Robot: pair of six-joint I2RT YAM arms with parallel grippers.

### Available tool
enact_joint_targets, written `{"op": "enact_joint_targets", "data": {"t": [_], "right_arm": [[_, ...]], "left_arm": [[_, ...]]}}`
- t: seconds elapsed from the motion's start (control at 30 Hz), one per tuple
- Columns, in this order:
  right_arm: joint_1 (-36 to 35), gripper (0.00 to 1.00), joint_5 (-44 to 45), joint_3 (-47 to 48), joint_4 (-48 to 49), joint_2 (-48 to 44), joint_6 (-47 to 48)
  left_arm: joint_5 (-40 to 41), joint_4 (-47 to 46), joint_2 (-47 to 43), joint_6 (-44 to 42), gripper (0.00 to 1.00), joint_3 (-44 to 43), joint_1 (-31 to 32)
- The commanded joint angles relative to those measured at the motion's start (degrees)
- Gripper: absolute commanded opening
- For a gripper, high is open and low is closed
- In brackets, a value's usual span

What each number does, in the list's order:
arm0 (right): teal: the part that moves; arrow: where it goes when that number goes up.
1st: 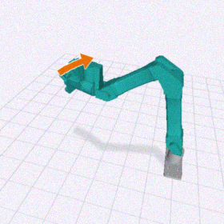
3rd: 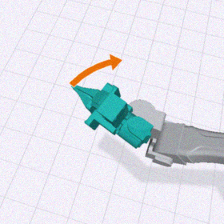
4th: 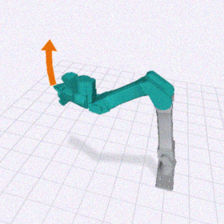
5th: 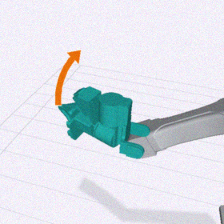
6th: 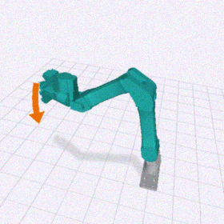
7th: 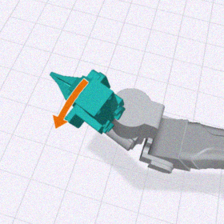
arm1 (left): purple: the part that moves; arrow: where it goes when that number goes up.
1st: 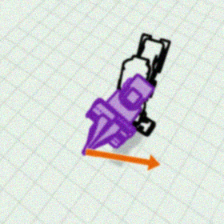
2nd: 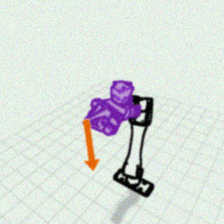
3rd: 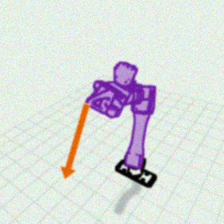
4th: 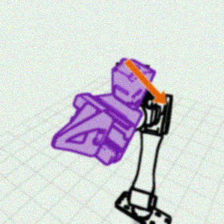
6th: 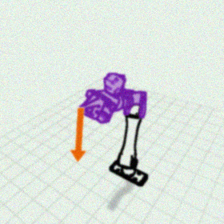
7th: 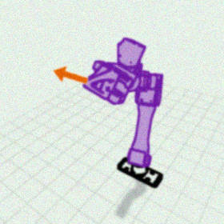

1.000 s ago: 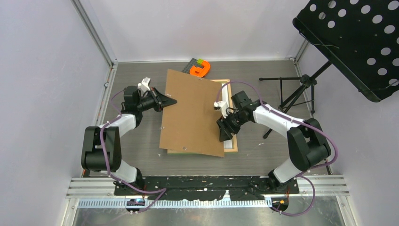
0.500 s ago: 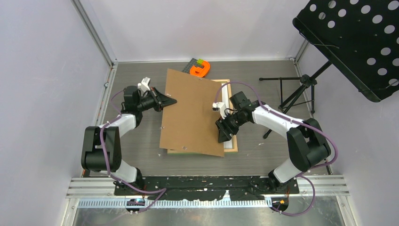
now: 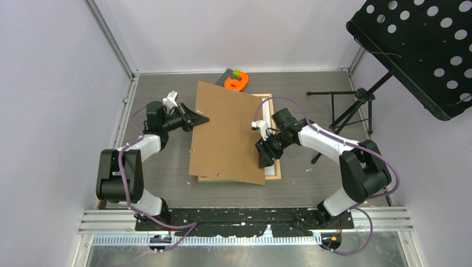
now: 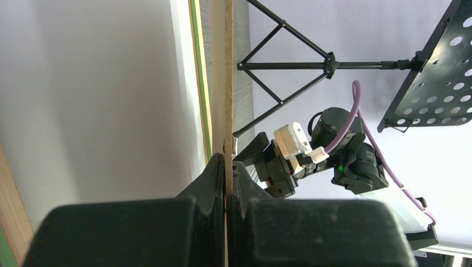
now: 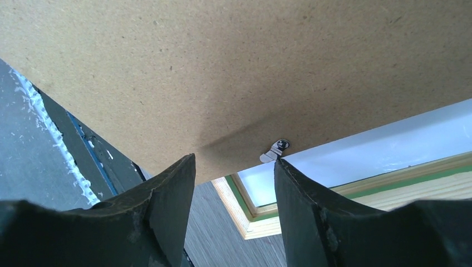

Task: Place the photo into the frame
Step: Adjust the photo frame item.

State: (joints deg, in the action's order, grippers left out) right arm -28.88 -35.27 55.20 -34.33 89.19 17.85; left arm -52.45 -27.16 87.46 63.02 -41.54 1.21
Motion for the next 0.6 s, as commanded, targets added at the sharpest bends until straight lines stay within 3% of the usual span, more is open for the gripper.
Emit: {"op": "enact_joint_targets", "data": {"t": [0.0, 0.57], "right_arm": [[-0.4, 0.6, 1.5, 0.8, 1.0, -2.1, -0.1], [-0.2, 0.6, 1.7, 1.1, 0.9, -2.4, -0.3]], "left_arm": [[-1.3, -4.6, -1.3, 2.1, 0.0, -0.7, -0.2], [-1.3, -8.5, 0.7, 5.0, 0.0, -0.5, -0.2]]}}
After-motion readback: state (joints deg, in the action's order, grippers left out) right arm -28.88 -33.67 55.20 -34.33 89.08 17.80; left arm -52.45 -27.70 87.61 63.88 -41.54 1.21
